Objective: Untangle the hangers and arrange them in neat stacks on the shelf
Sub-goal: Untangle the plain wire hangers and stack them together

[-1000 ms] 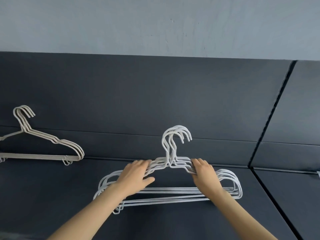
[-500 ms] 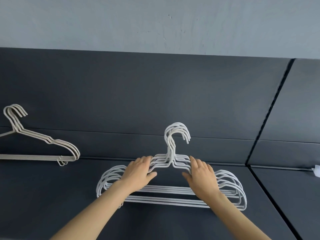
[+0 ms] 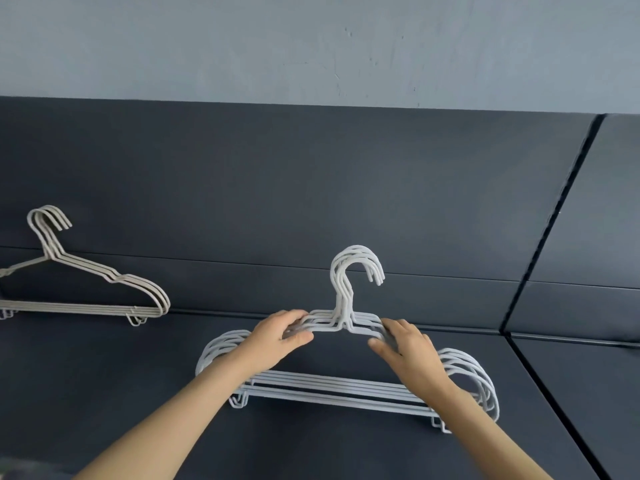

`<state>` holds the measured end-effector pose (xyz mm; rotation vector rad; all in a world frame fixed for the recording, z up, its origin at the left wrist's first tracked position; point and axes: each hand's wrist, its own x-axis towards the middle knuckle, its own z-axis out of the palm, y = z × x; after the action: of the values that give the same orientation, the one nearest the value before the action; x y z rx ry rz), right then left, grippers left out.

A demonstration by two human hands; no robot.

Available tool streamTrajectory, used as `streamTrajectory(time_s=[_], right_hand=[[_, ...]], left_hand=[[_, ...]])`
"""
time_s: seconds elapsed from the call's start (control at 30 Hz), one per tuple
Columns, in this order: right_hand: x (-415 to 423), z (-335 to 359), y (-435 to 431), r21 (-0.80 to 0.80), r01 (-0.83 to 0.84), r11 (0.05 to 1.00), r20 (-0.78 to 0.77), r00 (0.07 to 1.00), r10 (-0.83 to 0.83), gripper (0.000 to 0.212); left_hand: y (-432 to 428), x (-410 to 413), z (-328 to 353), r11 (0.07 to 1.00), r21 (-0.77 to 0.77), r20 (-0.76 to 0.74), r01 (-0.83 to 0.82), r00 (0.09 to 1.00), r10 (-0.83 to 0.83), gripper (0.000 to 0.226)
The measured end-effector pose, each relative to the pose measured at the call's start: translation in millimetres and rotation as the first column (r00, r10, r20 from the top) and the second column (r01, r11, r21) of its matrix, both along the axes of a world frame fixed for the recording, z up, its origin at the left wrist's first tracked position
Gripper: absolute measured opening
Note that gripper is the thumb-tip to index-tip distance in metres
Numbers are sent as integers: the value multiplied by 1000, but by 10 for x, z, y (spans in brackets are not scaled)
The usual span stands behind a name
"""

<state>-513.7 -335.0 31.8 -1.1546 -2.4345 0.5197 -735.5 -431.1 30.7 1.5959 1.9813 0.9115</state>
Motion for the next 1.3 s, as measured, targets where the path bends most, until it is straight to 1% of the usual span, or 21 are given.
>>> streamTrajectory(time_s=[0.07, 0.13, 0.2, 0.23, 0.3, 0.33, 0.37, 0.4, 0.43, 0.53, 0.6, 0.67, 0.7, 0.8, 0.83, 0.9, 0.97, 1.07, 1.13, 1.2, 1.3], right_hand=[[-63, -4, -30, 17, 1, 1000, -6, 1000, -1, 43], [-116, -32, -60, 33, -5, 999, 28, 1000, 4, 47], [-147, -81, -91, 73, -10, 997, 99, 995, 3, 56], [-162, -96, -114, 109, -14, 994, 143, 990, -2, 63], [-188, -120, -190, 166, -7, 986, 214, 976, -29, 86], [-197, -143, -212, 176, 2, 984, 218, 975, -41, 96], [-201, -165, -224, 181, 18, 983, 204, 977, -56, 99], [-200, -175, -225, 181, 37, 983, 188, 980, -71, 98], [-193, -178, -218, 191, 49, 980, 164, 983, -81, 93], [-185, -234, -193, 326, 83, 942, 134, 982, -133, 61], [-198, -226, -214, 375, 115, 920, 95, 982, -161, 47], [-217, -212, -203, 427, 122, 896, 63, 984, -164, 45], [-224, -194, -188, 451, 125, 884, 52, 985, -165, 45], [-247, -158, -112, 483, 133, 865, 37, 984, -172, 45], [-247, -164, -102, 472, 132, 872, 49, 983, -175, 46], [-217, -228, -81, 466, 121, 876, 75, 982, -176, 44], [-168, -317, -56, 499, 110, 860, 85, 981, -175, 41], [-127, -406, -14, 539, 119, 834, 59, 982, -179, 52], [-144, -421, -8, 568, 147, 810, -7, 985, -174, 47], [-191, -416, -11, 577, 165, 800, -52, 985, -165, 39], [-250, -375, -14, 544, 165, 823, -69, 986, -152, 27]], left_hand=[[-25, -62, 19, 1000, -5, -13, -11, 1000, 11, 46], [-63, -107, 12, 1000, -16, -52, -27, 998, 26, 45], [-84, -64, -35, 998, -28, -182, -49, 982, 43, 48], [-88, -1, -63, 997, -18, -267, -71, 962, 63, 49], [-88, 137, -122, 992, 1, -397, -127, 910, 117, 54], [-88, 192, -140, 989, 6, -438, -149, 889, 136, 63], [-94, 227, -151, 987, 13, -462, -161, 874, 148, 75], [-100, 235, -168, 987, 15, -474, -161, 868, 149, 83], [-107, 232, -177, 988, 11, -476, -156, 868, 142, 86], [-130, 215, -187, 992, 34, -491, -123, 862, 124, 98], [-145, 230, -195, 989, 64, -502, -132, 852, 146, 106], [-137, 210, -183, 988, 85, -500, -132, 851, 157, 115], [-128, 201, -163, 986, 97, -499, -135, 851, 166, 114], [-82, 170, -141, 983, 133, -490, -130, 853, 179, 95], [-77, 167, -143, 983, 129, -488, -127, 855, 175, 98], [-84, 174, -171, 985, 111, -481, -133, 860, 170, 112], [-105, 167, -197, 984, 99, -457, -147, 872, 176, 117], [-155, 189, -218, 983, 74, -491, -168, 852, 182, 122], [-169, 220, -235, 981, 68, -536, -184, 822, 191, 123], [-155, 233, -229, 980, 53, -552, -191, 813, 188, 123], [-122, 248, -179, 985, 30, -561, -171, 812, 158, 121]])
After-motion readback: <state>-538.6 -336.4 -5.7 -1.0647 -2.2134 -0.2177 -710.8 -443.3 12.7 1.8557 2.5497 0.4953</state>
